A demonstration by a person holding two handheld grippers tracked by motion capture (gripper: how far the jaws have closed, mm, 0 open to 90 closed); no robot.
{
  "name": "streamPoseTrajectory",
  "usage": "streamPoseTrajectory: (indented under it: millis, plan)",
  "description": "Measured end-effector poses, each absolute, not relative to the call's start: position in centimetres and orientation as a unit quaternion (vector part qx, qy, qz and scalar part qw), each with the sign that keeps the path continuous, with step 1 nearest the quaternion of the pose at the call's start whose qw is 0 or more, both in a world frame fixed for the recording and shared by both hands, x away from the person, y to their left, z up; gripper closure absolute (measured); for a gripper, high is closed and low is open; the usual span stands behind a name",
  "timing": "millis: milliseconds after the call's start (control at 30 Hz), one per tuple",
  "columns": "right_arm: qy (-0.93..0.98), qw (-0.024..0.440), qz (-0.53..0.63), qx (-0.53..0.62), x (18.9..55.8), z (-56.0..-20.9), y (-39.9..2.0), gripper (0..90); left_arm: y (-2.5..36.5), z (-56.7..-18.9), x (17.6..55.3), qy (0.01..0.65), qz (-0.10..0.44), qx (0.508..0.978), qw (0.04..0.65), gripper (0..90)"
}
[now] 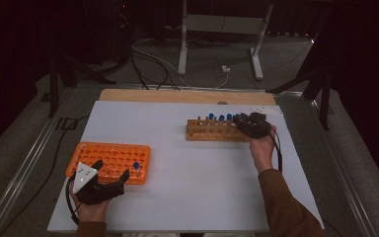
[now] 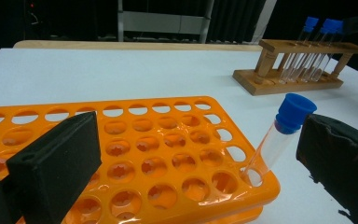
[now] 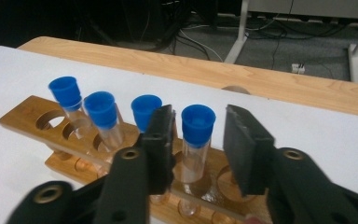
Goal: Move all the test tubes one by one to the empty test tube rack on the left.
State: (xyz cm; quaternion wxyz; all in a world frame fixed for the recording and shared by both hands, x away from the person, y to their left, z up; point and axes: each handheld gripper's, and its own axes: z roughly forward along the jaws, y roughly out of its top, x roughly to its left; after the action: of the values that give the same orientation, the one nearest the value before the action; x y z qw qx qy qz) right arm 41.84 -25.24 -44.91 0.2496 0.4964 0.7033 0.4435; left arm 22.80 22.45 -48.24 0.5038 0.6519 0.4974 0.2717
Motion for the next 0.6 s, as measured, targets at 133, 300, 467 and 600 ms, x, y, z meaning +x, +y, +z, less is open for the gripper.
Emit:
streamPoseTrajectory:
  millis: [133, 300, 467, 600]
  plan:
    - [0.706, 0.248, 0.431, 0.504, 42.3, -45.5, -25.0, 69.2, 22.6, -48.2, 22.8, 0.498, 0.272, 0.650, 0.505, 0.9]
    - [0.708, 0.244, 0.427, 0.507, 42.5, -46.0, -24.8, 74.6, 22.5, -48.2, 22.8, 0.498, 0.273, 0.651, 0.505, 0.9]
    - [0.709, 0.246, 0.422, 0.509, 42.3, -46.2, -24.6, 75.3, 22.5, -48.2, 22.7, 0.499, 0.273, 0.651, 0.504, 0.9]
    - [0.711, 0.247, 0.420, 0.507, 42.2, -46.1, -24.6, 76.6, 22.5, -48.3, 22.8, 0.499, 0.273, 0.651, 0.503, 0.8]
